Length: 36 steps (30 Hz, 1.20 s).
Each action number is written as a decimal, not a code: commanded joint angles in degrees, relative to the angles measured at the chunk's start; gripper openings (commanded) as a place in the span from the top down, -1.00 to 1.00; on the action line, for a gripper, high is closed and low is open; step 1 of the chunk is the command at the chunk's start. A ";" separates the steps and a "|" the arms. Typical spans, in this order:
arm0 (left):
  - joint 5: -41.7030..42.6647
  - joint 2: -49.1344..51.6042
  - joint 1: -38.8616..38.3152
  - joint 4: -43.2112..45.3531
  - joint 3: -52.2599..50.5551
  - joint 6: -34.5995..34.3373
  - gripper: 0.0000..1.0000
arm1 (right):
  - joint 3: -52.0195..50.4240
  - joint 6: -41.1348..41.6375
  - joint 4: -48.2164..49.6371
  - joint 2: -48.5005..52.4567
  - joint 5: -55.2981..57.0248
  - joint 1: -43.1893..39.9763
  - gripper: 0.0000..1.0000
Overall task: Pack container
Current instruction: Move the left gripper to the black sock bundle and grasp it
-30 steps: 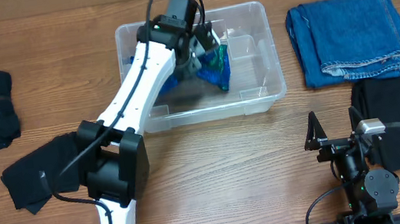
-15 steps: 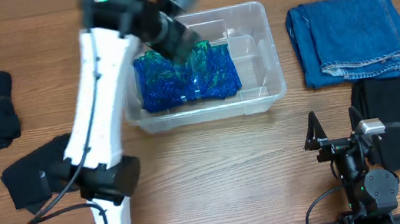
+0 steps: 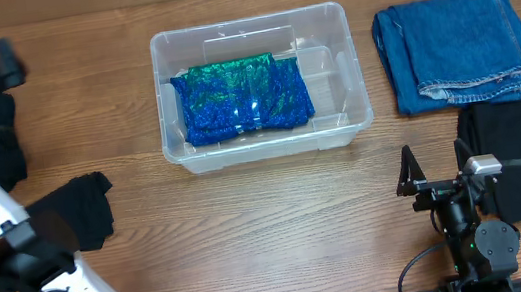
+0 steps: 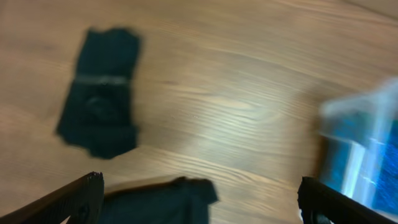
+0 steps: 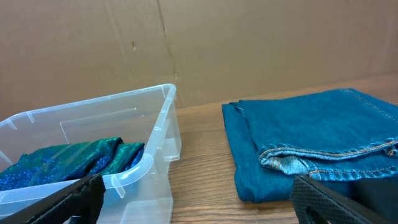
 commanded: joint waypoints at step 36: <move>-14.78 15.74 2.45 35.63 -34.27 0.26 0.92 | -0.59 -0.02 0.44 -0.42 -0.04 -0.15 -1.00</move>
